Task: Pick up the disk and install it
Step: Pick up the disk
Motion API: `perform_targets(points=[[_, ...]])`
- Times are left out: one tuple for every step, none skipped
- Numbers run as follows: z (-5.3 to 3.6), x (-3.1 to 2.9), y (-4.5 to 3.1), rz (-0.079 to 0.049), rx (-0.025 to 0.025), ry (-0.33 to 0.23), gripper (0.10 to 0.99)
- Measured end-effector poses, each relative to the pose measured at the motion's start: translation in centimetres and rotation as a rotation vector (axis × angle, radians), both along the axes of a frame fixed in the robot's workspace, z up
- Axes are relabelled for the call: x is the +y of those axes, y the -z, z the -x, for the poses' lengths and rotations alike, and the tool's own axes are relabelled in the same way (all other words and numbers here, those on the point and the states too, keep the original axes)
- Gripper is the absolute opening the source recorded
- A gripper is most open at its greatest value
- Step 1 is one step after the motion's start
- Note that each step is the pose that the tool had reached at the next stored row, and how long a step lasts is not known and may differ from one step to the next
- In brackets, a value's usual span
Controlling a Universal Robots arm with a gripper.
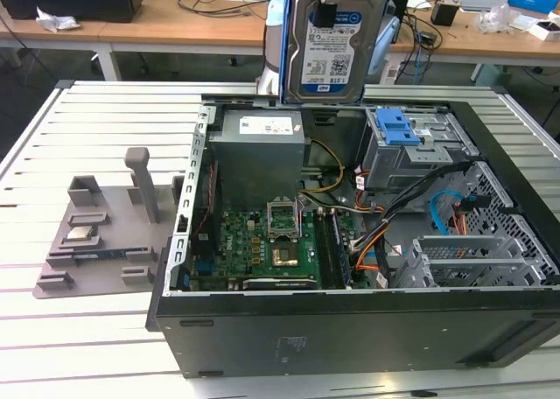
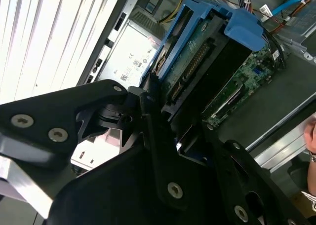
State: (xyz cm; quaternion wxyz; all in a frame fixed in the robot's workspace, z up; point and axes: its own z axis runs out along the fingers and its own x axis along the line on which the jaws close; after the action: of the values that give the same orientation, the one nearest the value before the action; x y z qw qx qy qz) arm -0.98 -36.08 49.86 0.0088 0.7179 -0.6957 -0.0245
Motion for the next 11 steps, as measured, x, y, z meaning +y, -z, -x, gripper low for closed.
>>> perform_targets(points=[[0.00, -0.19, 0.02, 0.000, 0.0000, 0.000, 0.369], [0.00, -0.37, 0.02, 0.000, 0.0001, 0.000, 0.369], [0.00, -0.47, 0.03, 0.000, 0.0000, 0.000, 0.369], [0.00, -0.57, 0.03, 0.000, 0.0000, 0.000, 0.369], [0.00, -0.70, 0.04, 0.000, 0.0001, 0.000, 0.369], [0.00, -0.80, 0.05, 0.000, 0.0000, 0.000, 0.369], [0.00, -0.88, 0.05, 0.000, 0.0000, 0.000, 0.369], [0.00, -0.97, 0.06, 0.000, 0.0000, 0.000, 0.369], [0.00, -1.05, 0.06, 0.000, 0.0001, 0.000, 0.369], [0.00, -1.14, 0.07, 0.000, 0.0001, 0.000, 0.369], [0.00, -1.22, 0.08, 0.000, 0.0000, 0.000, 0.369]])
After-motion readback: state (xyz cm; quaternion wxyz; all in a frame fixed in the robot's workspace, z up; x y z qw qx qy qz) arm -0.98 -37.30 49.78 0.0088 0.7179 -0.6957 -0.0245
